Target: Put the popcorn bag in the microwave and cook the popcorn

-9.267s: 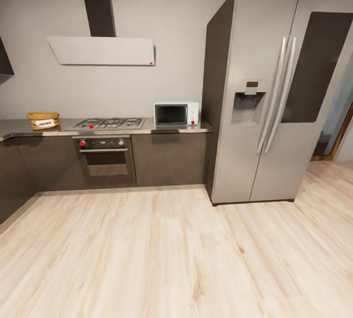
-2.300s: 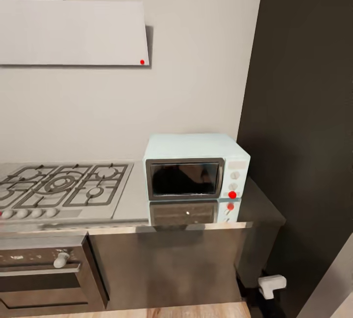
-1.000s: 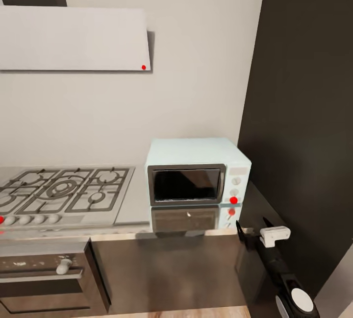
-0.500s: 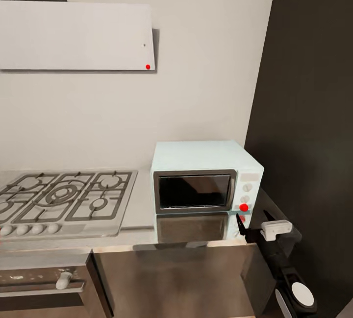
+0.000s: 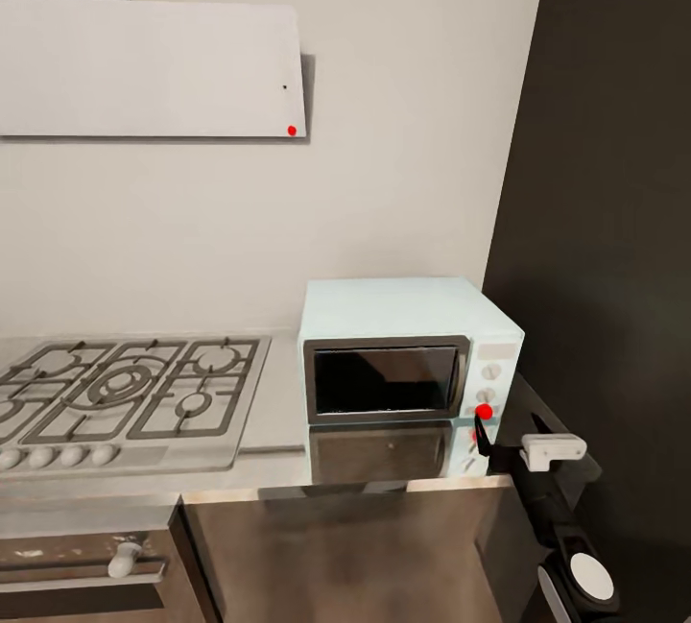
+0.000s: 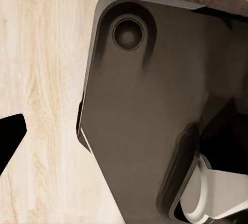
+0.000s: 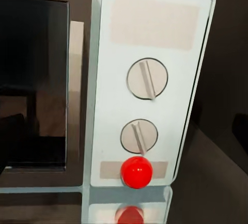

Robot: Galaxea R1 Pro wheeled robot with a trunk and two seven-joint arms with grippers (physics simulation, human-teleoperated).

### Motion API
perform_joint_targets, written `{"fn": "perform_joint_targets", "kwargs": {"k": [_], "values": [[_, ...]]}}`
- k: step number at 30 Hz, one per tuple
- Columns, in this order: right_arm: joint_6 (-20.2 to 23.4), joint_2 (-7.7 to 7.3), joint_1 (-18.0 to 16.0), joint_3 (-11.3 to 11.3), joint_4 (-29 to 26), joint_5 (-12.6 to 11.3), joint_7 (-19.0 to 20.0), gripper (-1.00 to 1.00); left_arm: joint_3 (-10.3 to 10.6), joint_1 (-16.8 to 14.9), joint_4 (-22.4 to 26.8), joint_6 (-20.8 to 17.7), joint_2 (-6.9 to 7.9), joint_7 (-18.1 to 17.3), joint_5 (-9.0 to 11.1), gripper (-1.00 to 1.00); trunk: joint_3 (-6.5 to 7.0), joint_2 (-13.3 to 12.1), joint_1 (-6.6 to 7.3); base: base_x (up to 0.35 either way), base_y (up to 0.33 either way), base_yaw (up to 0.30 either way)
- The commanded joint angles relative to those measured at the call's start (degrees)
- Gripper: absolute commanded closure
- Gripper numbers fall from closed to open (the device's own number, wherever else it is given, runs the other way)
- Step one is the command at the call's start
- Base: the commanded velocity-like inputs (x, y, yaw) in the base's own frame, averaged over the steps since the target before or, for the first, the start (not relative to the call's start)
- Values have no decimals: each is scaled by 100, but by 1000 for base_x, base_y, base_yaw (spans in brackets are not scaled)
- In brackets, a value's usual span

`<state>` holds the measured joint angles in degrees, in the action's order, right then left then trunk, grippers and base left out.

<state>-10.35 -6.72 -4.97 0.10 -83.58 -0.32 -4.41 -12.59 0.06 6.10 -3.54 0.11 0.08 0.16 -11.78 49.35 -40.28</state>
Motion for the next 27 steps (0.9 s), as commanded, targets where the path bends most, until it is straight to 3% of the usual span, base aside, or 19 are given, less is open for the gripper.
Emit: {"fn": "perform_joint_targets", "kwargs": {"k": [1, 17, 22, 27], "values": [[-13, 0, -4, 7, 4, -3, -23, -100, -24, 1, 17, -39, -2, 1, 2, -100, -8, 5, -1, 0, 0, 0], [-25, 4, -4, 16, 50, -5, 48, -100, -24, -1, 17, -32, -2, 1, 2, -100, -8, 5, -1, 54, 27, 0], [-37, 4, -4, 9, 49, -11, 591, -100, -24, 2, 18, -32, -2, 1, 2, -100, -8, 5, -1, 0, 0, 0], [-9, 4, -4, 7, 60, -12, 744, -100, -24, 3, 15, -32, -2, 1, 2, -100, -8, 5, -1, 0, 0, 0]]}}
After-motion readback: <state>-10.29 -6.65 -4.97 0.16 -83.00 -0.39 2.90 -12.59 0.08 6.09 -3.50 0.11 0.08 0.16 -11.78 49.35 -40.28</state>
